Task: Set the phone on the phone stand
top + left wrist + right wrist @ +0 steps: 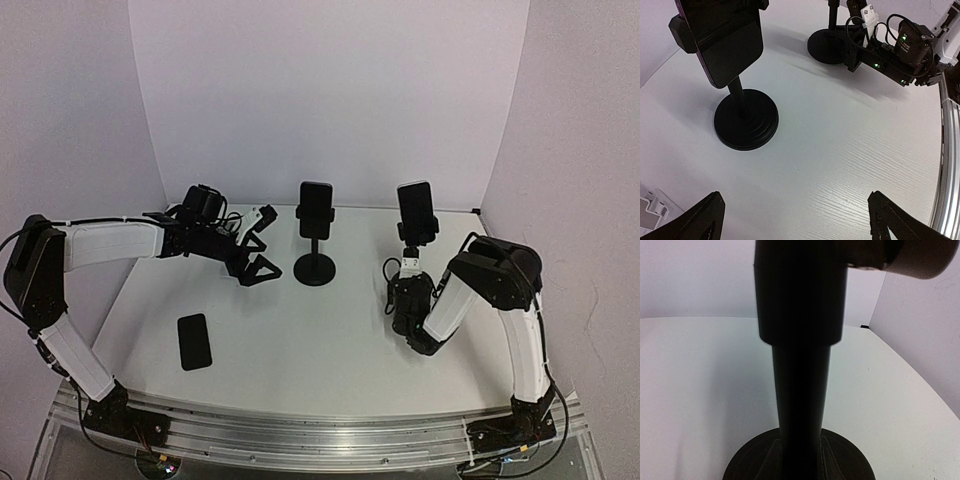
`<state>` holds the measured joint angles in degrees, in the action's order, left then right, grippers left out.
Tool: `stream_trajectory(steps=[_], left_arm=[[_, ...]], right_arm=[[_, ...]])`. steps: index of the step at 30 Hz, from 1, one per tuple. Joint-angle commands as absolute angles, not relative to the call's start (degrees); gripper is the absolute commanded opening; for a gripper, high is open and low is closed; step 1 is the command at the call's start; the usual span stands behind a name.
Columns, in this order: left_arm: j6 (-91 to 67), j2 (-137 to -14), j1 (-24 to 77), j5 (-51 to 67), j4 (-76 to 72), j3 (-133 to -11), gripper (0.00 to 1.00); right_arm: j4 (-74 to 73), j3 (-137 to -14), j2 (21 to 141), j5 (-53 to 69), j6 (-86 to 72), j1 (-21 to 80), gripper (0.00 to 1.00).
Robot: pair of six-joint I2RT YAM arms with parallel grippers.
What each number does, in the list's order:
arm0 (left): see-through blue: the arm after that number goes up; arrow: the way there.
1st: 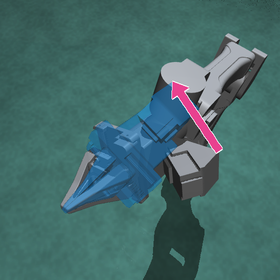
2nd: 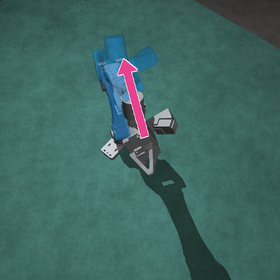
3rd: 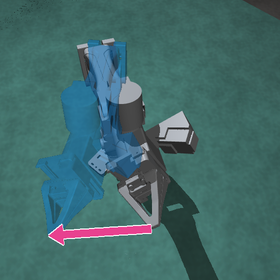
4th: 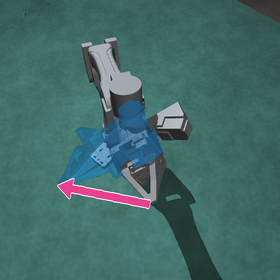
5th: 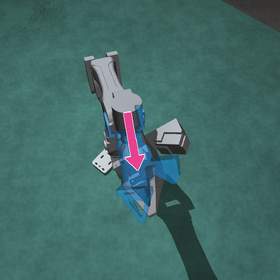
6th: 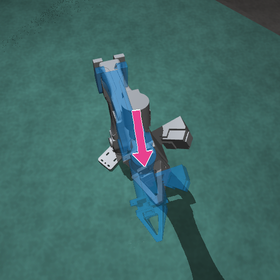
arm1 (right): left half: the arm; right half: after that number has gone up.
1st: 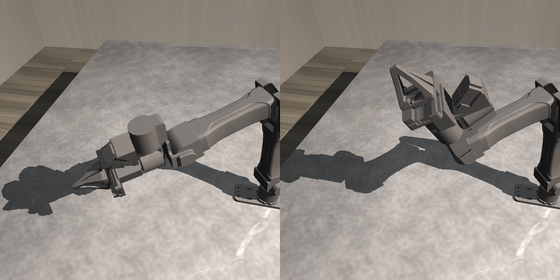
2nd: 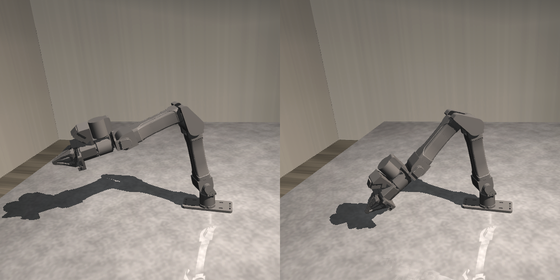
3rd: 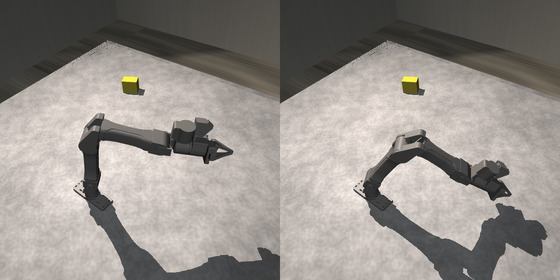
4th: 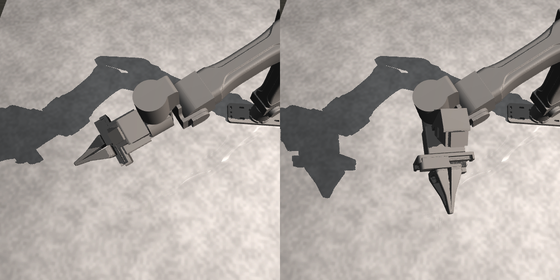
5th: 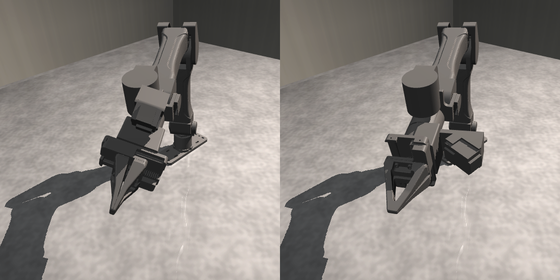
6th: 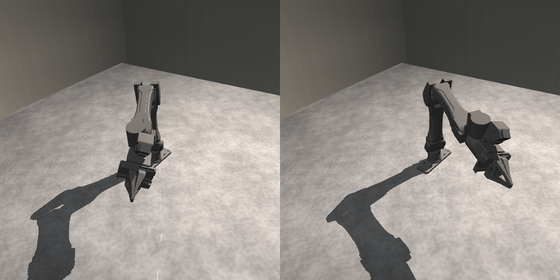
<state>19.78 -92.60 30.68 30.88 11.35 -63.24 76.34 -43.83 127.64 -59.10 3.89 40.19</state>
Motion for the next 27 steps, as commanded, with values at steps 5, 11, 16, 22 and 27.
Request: stream_trajectory(steps=[5,11,16,22,27], left_arm=[[21.3,-90.0,30.3,30.1,8.8,-64.3,0.99],[22.0,-88.9,30.2,29.5,8.9,-63.6,0.99],[22.3,-88.9,29.8,29.4,8.7,-63.8,0.99],[22.9,-89.1,29.4,29.1,8.3,-64.5,0.99],[23.2,-89.1,29.2,29.0,8.0,-64.9,0.99]], right_arm=[[102.8,-54.3,133.0,-67.0,4.7,40.3,0.00],[102.8,-54.8,133.5,-68.2,3.5,40.3,0.09],[102.8,-54.8,133.5,-68.1,3.4,40.3,0.27],[102.8,-54.2,133.1,-68.7,3.2,40.5,0.36],[102.8,-52.8,132.1,-68.9,2.9,41.0,0.36]])
